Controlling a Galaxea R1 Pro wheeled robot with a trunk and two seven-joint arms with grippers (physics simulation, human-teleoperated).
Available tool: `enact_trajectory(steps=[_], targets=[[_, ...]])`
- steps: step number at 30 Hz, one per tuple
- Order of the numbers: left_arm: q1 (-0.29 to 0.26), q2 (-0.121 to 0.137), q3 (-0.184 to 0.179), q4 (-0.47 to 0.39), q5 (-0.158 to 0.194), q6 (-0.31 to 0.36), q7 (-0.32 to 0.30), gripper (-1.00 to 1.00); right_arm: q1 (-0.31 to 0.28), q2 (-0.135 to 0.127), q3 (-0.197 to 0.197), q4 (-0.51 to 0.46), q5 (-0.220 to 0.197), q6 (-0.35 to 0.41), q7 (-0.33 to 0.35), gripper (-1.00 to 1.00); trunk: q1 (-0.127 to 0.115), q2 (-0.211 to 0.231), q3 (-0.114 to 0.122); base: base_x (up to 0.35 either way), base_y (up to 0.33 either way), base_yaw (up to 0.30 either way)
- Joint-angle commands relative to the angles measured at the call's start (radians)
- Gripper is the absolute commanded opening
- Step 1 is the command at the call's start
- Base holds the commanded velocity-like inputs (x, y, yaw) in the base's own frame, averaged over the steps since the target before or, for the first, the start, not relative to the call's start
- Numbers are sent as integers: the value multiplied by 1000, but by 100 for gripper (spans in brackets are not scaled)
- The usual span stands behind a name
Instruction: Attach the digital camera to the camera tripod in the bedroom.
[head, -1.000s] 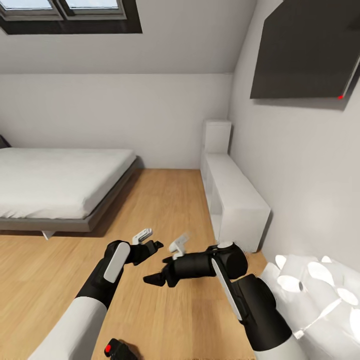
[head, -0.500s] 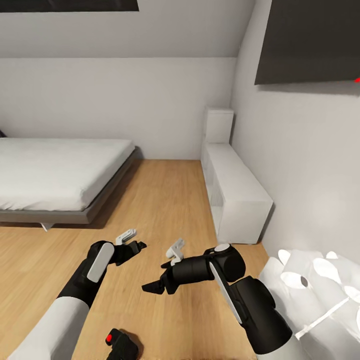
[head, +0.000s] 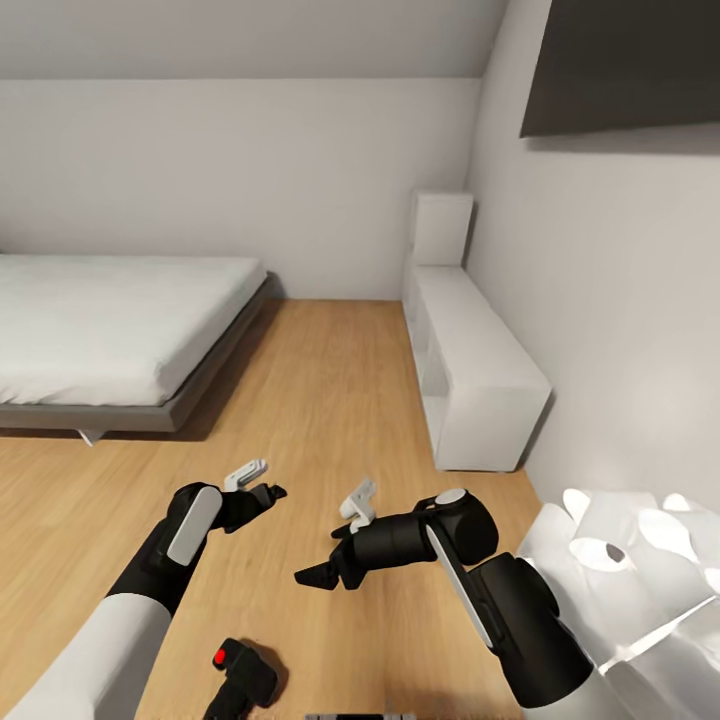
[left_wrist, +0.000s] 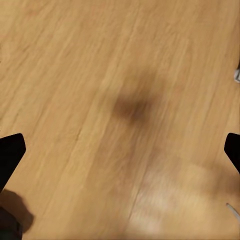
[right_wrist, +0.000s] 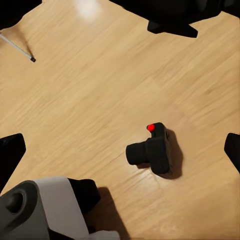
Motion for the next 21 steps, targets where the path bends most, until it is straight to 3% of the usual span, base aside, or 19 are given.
enact_trajectory(steps=[1,13,21], targets=[[0,1,-1,-1,11,2,9,100,-1,0,-1,-1,10,4,9,100,0,-1,-5,0,0,0],[0,2,-1,0,9,3,10,100,-1,-2,0,-1,7,4,9,100,6,-3,-51,0,0,0],[0,2,-1,-1,9,4,12,100,-1,-1,1,-1,8,4,9,100,6,-3,-51,0,0,0]])
